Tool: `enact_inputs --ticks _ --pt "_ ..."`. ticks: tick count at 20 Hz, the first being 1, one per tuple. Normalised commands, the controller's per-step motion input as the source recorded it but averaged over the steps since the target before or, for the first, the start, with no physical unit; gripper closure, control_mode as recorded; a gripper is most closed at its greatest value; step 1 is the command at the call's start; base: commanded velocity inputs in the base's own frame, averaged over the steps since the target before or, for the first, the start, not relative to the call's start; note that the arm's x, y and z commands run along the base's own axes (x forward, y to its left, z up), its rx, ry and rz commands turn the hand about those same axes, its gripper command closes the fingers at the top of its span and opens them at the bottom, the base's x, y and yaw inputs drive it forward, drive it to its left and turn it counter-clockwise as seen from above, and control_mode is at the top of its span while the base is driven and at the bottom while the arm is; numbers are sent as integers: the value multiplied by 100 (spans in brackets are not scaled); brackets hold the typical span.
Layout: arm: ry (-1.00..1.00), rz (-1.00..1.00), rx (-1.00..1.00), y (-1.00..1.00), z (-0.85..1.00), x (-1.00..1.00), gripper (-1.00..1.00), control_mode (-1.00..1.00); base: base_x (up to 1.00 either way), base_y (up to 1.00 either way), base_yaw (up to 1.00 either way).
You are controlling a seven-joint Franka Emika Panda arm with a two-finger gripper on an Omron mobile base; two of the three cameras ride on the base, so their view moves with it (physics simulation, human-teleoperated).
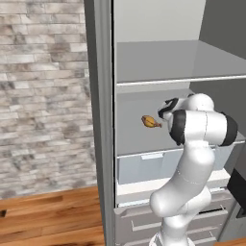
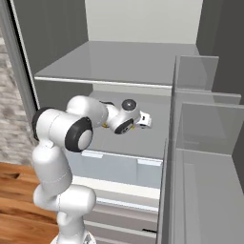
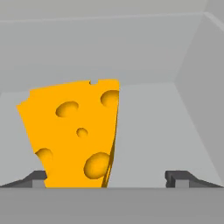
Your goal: Take the cheese, chicken drumstick, and avocado from the fridge and place them on the plate on the dining counter to create an appetizer plate.
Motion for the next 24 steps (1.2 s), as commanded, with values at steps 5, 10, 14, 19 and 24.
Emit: enact_inputs --ticks 5,10,14,19,24 --pt "0 0 0 0 -55 -1 100 -100 0 0 0" --pt "0 0 -1 7 -39 -10 100 -100 0 0 0" --pt "0 0 -3 15 0 -35 100 -100 0 0 0" --pt "0 0 -2 1 0 -89 100 -100 0 0 0" --pt "0 0 -1 0 31 -100 100 -100 0 0 0"
